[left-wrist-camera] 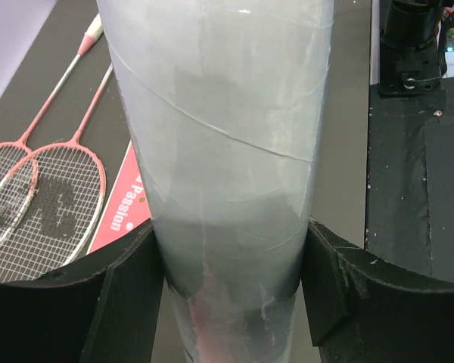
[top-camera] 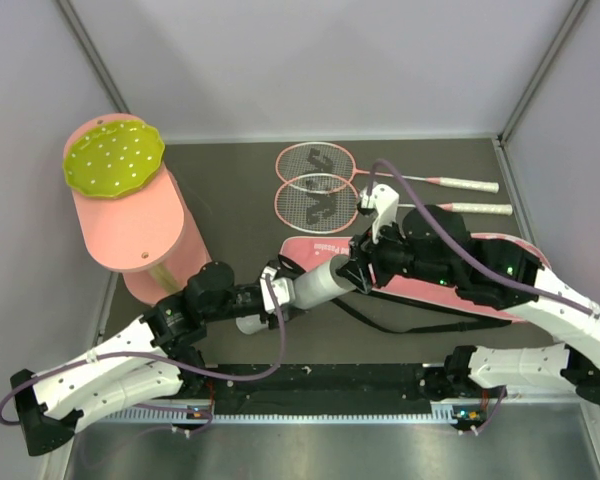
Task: Pack up the badminton gear
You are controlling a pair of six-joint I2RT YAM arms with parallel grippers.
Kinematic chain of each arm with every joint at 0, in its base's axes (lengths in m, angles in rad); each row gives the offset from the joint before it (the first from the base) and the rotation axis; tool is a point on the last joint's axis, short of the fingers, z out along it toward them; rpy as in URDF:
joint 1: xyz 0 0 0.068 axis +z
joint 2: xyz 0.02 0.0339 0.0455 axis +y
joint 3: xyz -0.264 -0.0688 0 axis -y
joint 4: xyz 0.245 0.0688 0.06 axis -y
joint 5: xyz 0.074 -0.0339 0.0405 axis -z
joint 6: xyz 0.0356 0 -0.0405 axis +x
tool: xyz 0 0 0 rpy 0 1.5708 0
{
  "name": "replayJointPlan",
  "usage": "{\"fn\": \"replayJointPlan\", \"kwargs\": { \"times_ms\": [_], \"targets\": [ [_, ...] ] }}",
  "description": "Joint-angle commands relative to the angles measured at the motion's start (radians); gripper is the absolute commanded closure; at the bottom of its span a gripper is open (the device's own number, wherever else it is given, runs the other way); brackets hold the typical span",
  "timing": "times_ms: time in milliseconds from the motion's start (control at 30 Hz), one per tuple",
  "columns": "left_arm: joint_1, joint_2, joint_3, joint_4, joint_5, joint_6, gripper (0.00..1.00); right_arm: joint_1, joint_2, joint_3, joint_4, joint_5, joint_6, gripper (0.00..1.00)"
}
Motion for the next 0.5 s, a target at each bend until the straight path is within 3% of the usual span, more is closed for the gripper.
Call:
{"fn": "replayJointPlan", "kwargs": {
  "times_ms": [0, 67, 100, 200, 300, 467],
  "targets": [
    [-0.003, -0.002, 0.053, 0.071, 0.000, 0.005, 1.00, 0.072, 0.050, 0.089, -0.018, 0.174, -0.046, 0.55],
    [-0.003, 0.002, 0.056, 0.068, -0.012, 0.002, 1.00, 0.101, 0.068, 0.119, -0.045, 0.246, -0.045, 0.64],
    [-0.003, 0.003, 0.061, 0.057, -0.020, -0.001, 1.00, 0.106, 0.085, 0.129, -0.054, 0.264, -0.043, 0.76],
    [-0.003, 0.006, 0.062, 0.031, -0.037, -0.013, 1.00, 0.109, 0.088, 0.146, -0.085, 0.311, -0.034, 0.92],
    [-0.003, 0.002, 0.055, 0.019, -0.067, -0.018, 1.00, 0.110, 0.076, 0.144, -0.105, 0.354, -0.023, 1.00],
    [-0.003, 0.006, 0.048, -0.001, -0.090, -0.033, 1.00, 0.110, 0.004, 0.117, -0.116, 0.429, 0.003, 1.00]
  ]
}}
